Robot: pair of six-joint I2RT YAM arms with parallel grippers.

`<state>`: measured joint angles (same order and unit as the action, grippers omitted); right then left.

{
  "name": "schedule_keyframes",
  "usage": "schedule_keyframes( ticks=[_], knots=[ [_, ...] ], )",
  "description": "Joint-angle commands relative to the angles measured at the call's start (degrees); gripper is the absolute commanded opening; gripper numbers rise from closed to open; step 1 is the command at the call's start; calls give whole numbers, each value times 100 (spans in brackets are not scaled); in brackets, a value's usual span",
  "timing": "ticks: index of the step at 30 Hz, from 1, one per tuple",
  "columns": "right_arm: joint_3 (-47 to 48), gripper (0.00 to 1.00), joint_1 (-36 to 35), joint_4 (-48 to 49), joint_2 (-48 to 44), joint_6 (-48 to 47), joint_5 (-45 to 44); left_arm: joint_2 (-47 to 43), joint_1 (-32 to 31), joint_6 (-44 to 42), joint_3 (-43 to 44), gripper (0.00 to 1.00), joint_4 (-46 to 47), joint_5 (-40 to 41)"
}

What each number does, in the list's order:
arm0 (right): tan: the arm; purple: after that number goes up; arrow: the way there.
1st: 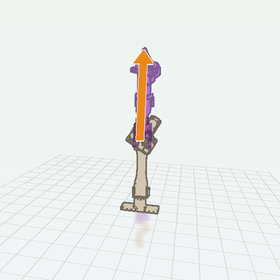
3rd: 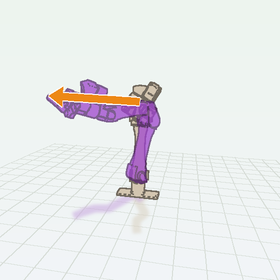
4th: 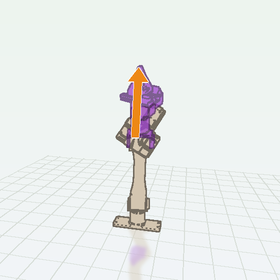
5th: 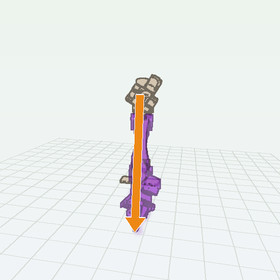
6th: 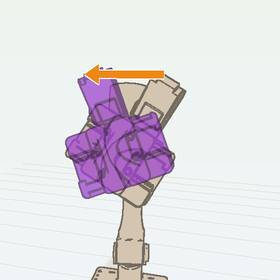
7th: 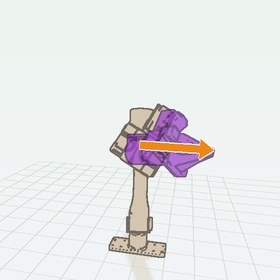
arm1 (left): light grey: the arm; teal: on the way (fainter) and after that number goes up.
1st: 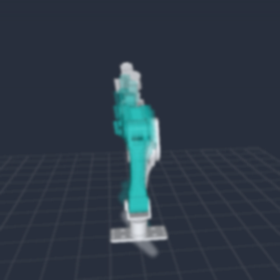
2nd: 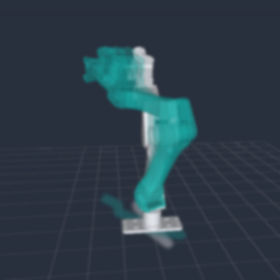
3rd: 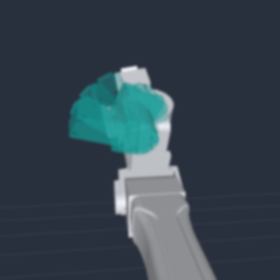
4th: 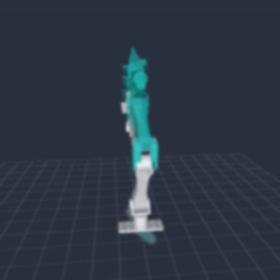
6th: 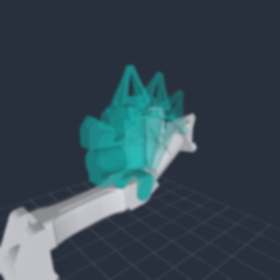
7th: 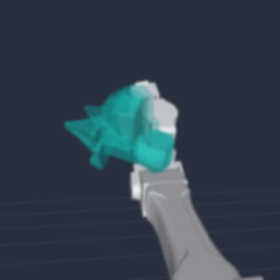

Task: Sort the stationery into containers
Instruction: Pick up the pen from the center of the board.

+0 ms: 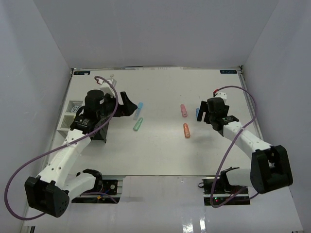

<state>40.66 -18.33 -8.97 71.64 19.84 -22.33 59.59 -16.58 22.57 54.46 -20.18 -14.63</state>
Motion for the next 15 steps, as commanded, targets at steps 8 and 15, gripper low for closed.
schedule_keyframes(
  ticks=[8,15],
  knots=[
    [1680,100,259,-245,2010,477,-219,-132,-610,-314,-901,98,331,-119],
    [1954,90,365,-377,2531,635,-220,-290,-610,-358,-1007,98,313,-224]
  ],
)
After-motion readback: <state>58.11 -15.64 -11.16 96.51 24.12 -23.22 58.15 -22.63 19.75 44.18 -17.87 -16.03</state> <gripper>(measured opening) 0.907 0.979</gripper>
